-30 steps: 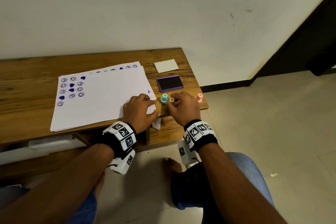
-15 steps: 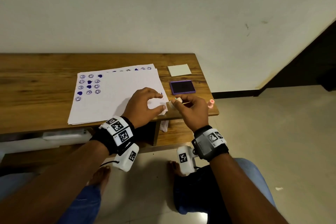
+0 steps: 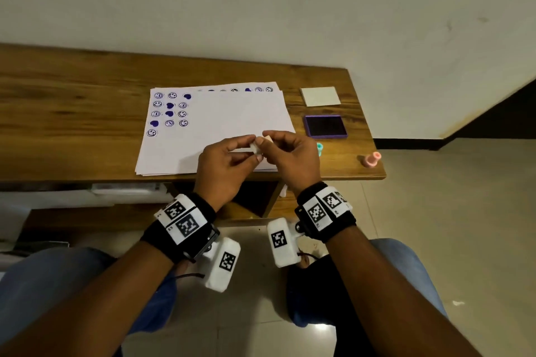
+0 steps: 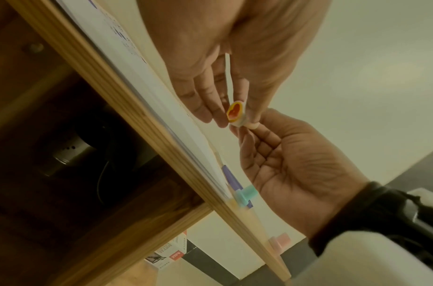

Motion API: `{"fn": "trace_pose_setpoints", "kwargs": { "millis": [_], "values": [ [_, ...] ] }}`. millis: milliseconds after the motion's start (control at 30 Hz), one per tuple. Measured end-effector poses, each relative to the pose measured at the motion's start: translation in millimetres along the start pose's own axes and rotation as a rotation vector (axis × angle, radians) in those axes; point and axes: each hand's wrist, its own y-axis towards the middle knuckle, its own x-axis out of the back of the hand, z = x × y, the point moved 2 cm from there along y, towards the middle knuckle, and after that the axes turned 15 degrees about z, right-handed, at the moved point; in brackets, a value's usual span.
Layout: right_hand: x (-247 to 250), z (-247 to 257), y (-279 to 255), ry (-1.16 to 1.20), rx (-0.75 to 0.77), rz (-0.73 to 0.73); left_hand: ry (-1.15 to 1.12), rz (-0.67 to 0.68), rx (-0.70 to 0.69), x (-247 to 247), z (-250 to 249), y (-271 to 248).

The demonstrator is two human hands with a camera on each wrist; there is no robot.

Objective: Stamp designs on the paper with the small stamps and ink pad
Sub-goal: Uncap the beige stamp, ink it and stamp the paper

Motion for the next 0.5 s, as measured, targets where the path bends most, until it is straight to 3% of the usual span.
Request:
{"fn": "trace_pose_setpoints", "kwargs": {
  "millis": [500],
  "values": [
    [-14.8,5.2,24.1,0.233,-0.002,-0.073,-0.106,-0.069,-0.023,18.4,-1.7,25.2]
  ]
}}
